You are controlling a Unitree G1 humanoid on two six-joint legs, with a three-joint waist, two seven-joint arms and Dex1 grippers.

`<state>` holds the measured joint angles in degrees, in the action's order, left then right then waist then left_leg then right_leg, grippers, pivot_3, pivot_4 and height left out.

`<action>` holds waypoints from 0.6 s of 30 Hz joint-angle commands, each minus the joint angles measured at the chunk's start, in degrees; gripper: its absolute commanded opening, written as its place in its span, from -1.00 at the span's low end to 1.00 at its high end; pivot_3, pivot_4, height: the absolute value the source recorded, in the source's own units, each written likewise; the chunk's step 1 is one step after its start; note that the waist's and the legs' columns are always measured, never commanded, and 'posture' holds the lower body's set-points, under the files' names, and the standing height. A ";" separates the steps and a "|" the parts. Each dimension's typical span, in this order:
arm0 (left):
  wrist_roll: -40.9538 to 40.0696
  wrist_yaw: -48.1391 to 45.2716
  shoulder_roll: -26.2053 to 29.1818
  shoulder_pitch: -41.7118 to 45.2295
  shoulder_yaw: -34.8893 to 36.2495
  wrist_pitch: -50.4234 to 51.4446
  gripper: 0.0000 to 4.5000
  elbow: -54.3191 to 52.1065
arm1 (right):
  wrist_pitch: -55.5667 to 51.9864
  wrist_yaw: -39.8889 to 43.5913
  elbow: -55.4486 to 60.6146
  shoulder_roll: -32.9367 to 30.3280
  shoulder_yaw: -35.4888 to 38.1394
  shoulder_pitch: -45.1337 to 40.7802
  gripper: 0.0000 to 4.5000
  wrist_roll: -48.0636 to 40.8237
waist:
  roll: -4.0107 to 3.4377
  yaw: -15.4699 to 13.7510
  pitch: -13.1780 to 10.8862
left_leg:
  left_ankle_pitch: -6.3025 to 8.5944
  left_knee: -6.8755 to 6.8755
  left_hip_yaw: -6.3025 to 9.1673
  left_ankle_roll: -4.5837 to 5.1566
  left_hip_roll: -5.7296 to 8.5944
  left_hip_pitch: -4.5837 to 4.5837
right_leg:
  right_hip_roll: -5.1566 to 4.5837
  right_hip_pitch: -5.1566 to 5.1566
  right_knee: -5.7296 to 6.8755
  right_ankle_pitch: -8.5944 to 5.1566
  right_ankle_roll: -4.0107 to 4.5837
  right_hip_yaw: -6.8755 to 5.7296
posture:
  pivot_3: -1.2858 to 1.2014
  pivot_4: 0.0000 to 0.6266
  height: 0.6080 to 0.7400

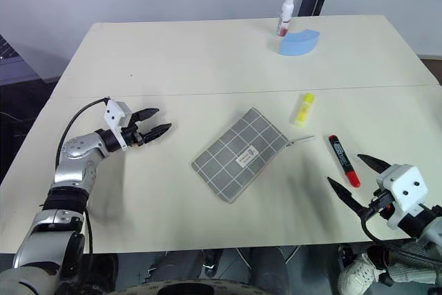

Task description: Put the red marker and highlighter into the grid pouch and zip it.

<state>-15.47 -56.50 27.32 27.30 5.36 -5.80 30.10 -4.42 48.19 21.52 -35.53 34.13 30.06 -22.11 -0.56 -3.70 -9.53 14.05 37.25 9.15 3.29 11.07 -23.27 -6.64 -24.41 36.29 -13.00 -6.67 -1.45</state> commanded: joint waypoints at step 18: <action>-1.53 -3.02 1.68 -2.41 -0.77 -0.20 0.53 -14.93 | -0.36 -2.38 2.50 -0.33 -2.66 -4.23 0.99 0.05 | -0.03 0.07 0.01 | -0.01 -0.01 -0.03 -0.02 0.01 0.10 | 0.11 -0.01 0.00 0.00 0.02 0.21 | 0.03 -0.52 0.98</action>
<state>-15.55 -59.12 28.27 25.14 4.10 -6.55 17.94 -4.83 45.91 22.81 -34.98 31.03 26.05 -21.12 -0.58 -3.63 -9.51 14.04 37.24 9.12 3.26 11.07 -23.17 -6.53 -24.42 36.29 -12.99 -6.65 -1.23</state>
